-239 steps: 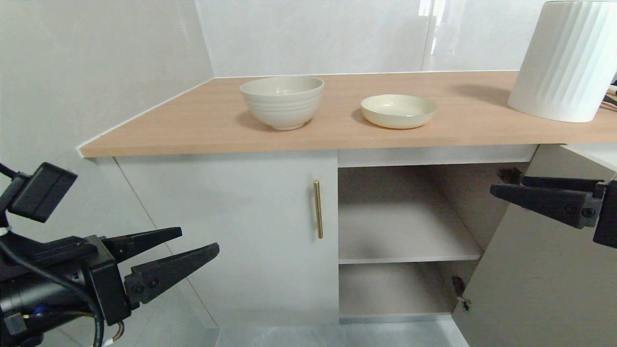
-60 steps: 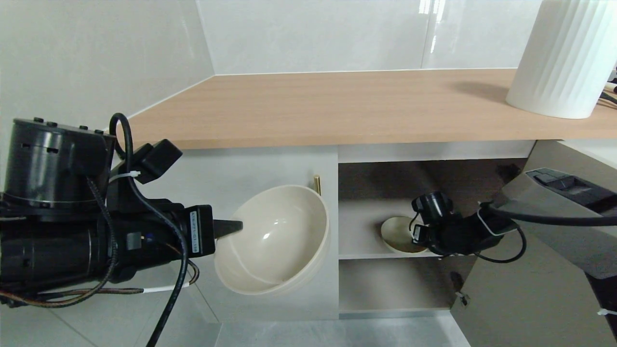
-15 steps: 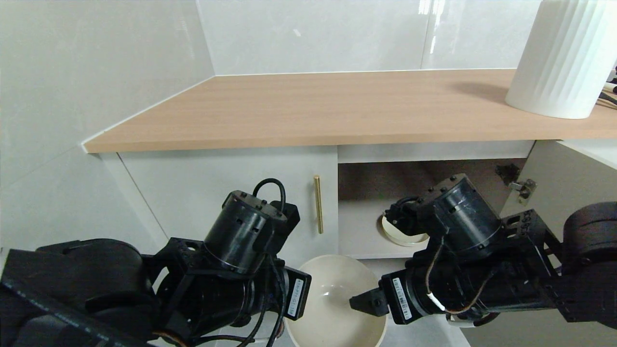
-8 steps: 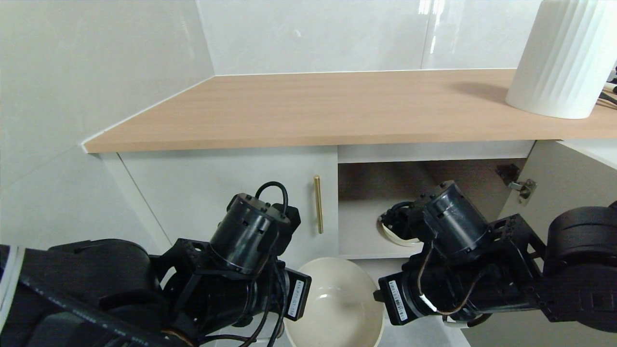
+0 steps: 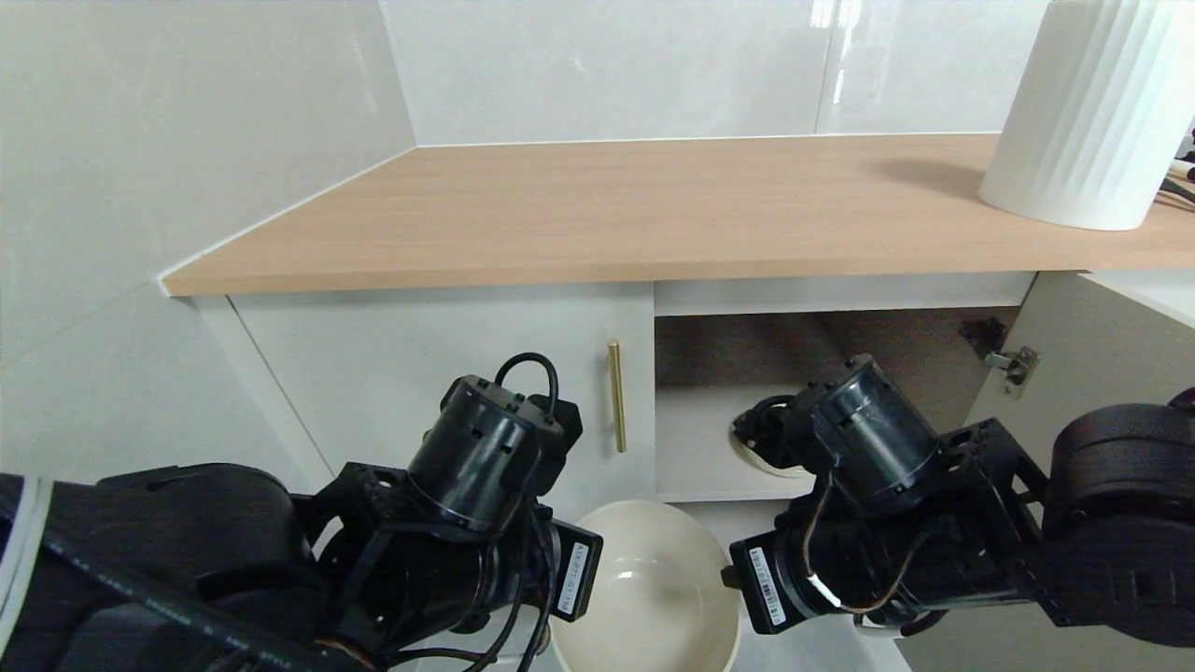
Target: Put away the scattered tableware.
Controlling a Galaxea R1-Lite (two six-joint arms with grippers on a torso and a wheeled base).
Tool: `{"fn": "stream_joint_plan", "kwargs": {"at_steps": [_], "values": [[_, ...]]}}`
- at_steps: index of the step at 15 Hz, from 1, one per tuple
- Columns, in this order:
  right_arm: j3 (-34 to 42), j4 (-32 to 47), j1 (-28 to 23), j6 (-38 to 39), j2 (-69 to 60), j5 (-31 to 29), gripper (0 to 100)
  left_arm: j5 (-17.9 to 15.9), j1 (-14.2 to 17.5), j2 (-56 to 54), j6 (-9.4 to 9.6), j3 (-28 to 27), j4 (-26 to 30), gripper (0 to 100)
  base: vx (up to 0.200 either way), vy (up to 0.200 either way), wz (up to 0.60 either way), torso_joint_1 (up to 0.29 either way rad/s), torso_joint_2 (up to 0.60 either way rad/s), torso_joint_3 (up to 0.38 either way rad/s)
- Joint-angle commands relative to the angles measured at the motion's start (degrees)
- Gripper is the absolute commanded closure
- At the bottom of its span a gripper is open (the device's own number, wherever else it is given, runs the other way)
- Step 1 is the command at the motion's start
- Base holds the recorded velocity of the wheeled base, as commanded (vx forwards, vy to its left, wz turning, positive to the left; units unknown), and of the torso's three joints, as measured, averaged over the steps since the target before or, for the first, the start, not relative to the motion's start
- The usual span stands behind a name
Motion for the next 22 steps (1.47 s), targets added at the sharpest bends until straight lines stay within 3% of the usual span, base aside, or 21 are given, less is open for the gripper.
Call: {"fn": "stream_joint_plan", "kwargs": {"at_steps": [1, 7, 8, 10, 13, 18, 22], "values": [[0.05, -0.02, 0.02, -0.01, 0.26, 0.09, 100, 0.36, 0.00, 0.10, -0.03, 0.03, -0.06, 0, 0.000, 0.000, 0.00, 0.000, 0.00, 0.000], [-0.04, -0.02, -0.33, 0.17, 0.88, -0.53, 100, 2.39, 0.09, 0.01, -0.12, -0.15, -0.59, 0, 0.000, 0.000, 0.00, 0.000, 0.00, 0.000], [-0.04, -0.02, -2.18, 0.34, 1.93, -2.29, 100, 3.53, 0.36, -0.34, -0.21, -0.06, -1.82, 0, 0.000, 0.000, 0.00, 0.000, 0.00, 0.000], [-0.48, -0.38, -7.89, 0.87, 4.04, -4.22, 100, 4.93, 0.62, -1.13, -2.85, -0.06, -5.07, 0, 0.000, 0.000, 0.00, 0.000, 0.00, 0.000], [-4.08, -1.17, -17.29, 6.41, 6.94, -4.40, 100, 4.93, 1.41, -1.57, -3.29, -0.06, -5.69, 0, 0.000, 0.000, 0.00, 0.000, 0.00, 0.000], [-7.69, -2.13, -21.86, 11.06, 13.62, -10.99, 100, 4.93, 1.76, -2.19, -3.37, -0.06, -5.69, 0, 0.000, 0.000, 0.00, 0.000, 0.00, 0.000], [-7.86, -7.67, -25.56, 12.29, 15.12, -12.31, 100, 4.93, 1.76, -1.92, -3.29, -0.06, -5.69, 0, 0.000, 0.000, 0.00, 0.000, 0.00, 0.000]]}}
